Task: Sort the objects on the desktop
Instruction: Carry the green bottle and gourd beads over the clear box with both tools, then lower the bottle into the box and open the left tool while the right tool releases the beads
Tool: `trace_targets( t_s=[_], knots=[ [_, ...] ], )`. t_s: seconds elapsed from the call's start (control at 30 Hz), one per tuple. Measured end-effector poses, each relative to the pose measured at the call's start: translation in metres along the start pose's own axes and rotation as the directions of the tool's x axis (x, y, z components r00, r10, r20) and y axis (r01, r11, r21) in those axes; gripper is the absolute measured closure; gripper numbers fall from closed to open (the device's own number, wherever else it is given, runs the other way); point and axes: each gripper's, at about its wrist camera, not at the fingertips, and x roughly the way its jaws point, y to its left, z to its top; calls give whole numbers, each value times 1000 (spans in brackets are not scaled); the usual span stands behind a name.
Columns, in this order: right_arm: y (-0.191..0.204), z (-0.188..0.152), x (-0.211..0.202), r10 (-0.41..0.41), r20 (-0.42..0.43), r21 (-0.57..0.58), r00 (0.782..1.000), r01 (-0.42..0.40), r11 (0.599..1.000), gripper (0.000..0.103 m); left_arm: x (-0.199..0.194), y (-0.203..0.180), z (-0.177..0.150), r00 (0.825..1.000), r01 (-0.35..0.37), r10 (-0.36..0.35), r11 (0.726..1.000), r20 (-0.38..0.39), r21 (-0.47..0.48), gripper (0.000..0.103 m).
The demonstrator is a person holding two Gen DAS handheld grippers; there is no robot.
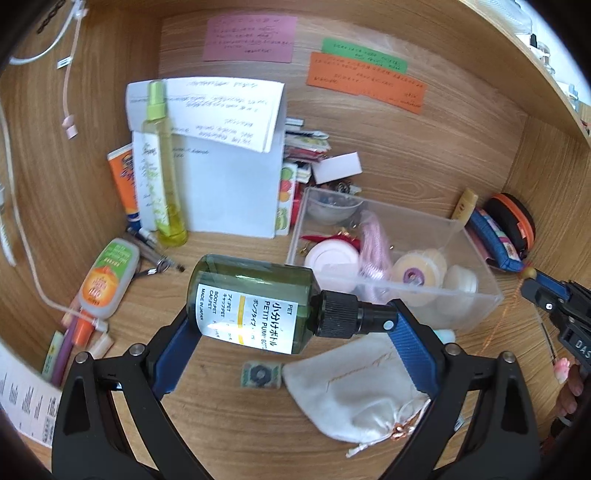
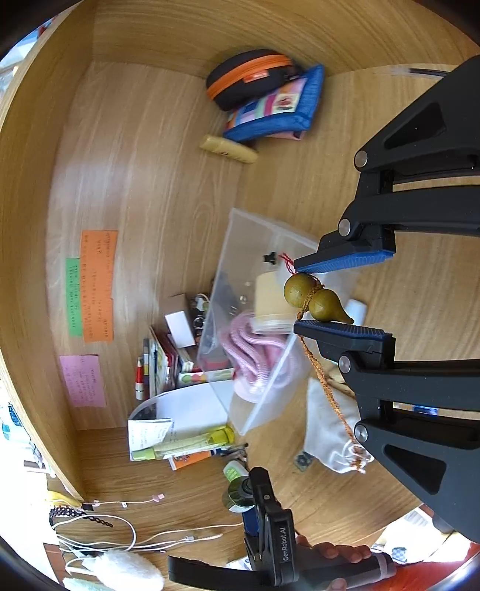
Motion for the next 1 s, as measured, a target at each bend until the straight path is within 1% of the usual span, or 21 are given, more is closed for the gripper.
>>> trace_targets(
  t_s=[0.2,0.33,0.7,0.83,1.0],
  knots=[
    [-3,17,14,-6,6,-3,1000,6,1000,79,15,-12,20,999,44,-44,999,-12,24,5],
    [-8,28,28,-10,-5,0,1000,10,1000,79,31,-23,31,997,77,-76,996,-31,42,5],
    [-30,56,67,-23,-39,11,999,23,1000,79,69,-52,60,990,127,-121,988,-65,91,5],
    [-35,64,83,-33,-58,6,998,33,999,79,85,-61,63,986,145,-136,984,-93,99,5],
    [-43,65,102,-44,-92,15,995,45,999,79,104,-70,62,982,156,-142,981,-125,111,5]
  ],
)
